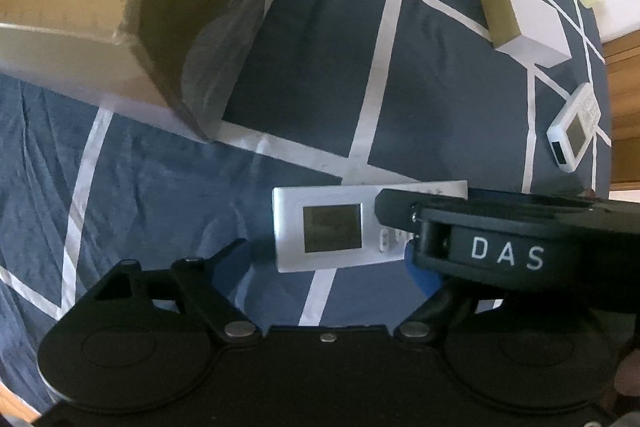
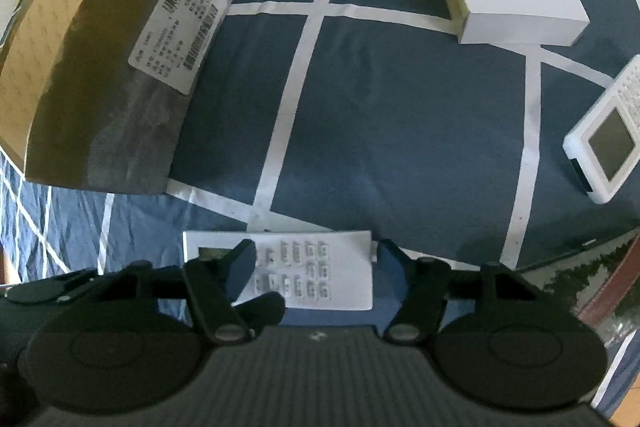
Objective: Organize objects
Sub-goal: 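Move the right gripper to the white air-conditioner remote and close on it, then carry the air-conditioner remote with the right gripper over the box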
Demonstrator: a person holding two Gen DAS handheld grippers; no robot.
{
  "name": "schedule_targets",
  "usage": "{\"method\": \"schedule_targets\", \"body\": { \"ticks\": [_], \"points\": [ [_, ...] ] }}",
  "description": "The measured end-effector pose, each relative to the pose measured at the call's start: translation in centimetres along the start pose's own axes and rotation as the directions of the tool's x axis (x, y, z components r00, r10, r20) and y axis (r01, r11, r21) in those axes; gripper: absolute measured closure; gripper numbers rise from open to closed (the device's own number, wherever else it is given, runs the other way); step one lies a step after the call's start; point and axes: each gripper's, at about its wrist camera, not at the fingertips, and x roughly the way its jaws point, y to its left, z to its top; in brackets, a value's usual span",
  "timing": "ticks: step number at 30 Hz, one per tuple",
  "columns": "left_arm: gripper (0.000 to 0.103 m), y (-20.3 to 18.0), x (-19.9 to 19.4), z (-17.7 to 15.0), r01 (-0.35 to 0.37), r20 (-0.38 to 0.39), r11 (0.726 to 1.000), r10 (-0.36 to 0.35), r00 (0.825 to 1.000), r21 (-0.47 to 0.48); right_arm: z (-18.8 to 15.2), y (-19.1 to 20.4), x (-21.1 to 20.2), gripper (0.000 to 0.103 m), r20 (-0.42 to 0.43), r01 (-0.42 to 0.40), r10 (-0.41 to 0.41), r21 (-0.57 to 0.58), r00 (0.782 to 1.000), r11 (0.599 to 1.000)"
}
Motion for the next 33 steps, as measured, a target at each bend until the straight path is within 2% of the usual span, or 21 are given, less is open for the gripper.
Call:
{"method": "schedule_targets", "body": {
  "ticks": [5,8,20,33],
  "points": [
    [0.025,-0.3,0.0,0.2,0.002,0.006,1.0,-0.002,1.0,0.001,0.0,0.0,0.1,0.038,0.001,-0.007,0.007,-0.009,1.0,1.0],
    [0.031,-0.5,-0.1,0.1,0.012,0.005,1.0,-0.012,1.0,0.002,0.0,-0.1,0.0,0.039,0.002,-0.012,0.012,-0.006,1.0,1.0],
    [0.032,-0.8,-0.7,-0.3,-0.01,0.012,1.0,0.01,1.0,0.012,-0.4,0.2,-0.5,0.039,0.013,-0.028,0.028,-0.001,1.0,1.0],
    [0.032,-0.9,-6.2,-1.1,-0.031,0.081,0.998,0.026,0.996,0.059,-1.7,2.7,-5.5,0.039,0.101,-0.048,0.046,0.016,0.994,0.999]
  ]
}}
